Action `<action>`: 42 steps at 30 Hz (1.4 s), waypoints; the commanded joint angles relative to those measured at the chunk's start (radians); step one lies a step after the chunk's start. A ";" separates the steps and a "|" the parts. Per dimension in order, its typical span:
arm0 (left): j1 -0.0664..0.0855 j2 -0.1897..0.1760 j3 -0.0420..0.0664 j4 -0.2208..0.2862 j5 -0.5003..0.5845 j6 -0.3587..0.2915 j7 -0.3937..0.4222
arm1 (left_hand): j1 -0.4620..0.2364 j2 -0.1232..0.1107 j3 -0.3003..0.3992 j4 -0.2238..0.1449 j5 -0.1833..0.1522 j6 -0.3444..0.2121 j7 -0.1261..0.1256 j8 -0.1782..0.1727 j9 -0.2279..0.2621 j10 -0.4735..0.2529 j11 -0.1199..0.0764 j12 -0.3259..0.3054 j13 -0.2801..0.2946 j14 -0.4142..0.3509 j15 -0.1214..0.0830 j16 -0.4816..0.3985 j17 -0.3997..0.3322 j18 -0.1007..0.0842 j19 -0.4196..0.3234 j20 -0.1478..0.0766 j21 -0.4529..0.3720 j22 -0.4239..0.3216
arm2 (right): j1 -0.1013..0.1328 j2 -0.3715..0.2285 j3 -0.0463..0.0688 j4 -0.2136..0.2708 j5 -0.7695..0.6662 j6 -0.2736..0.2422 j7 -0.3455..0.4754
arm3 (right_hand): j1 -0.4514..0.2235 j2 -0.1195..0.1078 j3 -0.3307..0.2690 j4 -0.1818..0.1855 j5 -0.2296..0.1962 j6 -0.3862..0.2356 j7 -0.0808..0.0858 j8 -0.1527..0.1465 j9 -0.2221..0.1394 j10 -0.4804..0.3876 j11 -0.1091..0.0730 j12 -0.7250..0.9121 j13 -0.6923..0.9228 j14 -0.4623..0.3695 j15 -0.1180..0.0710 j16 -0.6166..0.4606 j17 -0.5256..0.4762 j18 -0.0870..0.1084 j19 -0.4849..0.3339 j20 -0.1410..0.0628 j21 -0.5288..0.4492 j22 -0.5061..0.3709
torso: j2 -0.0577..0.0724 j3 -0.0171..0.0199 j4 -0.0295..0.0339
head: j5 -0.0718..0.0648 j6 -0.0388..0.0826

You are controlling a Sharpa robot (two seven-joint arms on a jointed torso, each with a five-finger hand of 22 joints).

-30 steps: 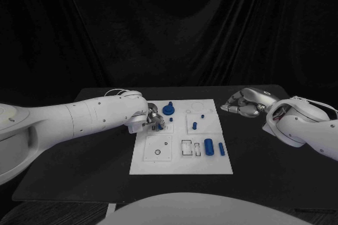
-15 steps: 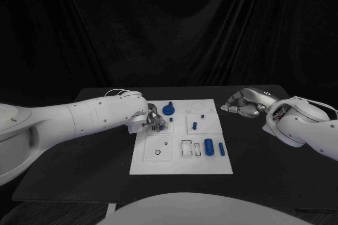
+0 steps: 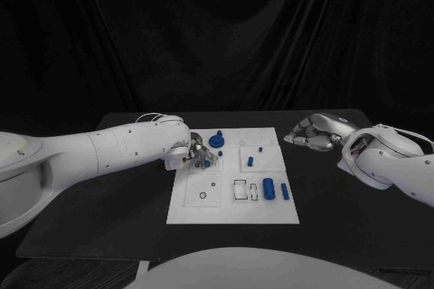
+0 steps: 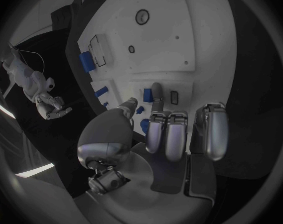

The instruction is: Assemble the parts on the task board

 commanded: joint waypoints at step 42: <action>-0.015 -0.079 -0.007 0.130 -0.090 -0.125 0.044 | 0.181 0.016 -0.063 -0.065 0.051 -0.171 0.031 0.072 0.147 0.104 0.026 0.003 0.263 0.102 0.022 -0.004 0.263 0.022 -0.018 0.016 -0.041 0.194 | -0.005 -0.003 0.001 -0.003 -0.002 0.014 -0.005 | 0.007 -0.001 -0.001 0.003 0.005 -0.007 0.002 -0.001 0.001 0.103 0.008 0.004 0.263 0.083 0.006 -0.005 0.158 0.014 0.020 0.004 -0.006 0.200 | 0.000 0.0001 0.0001 | 0.004 0.000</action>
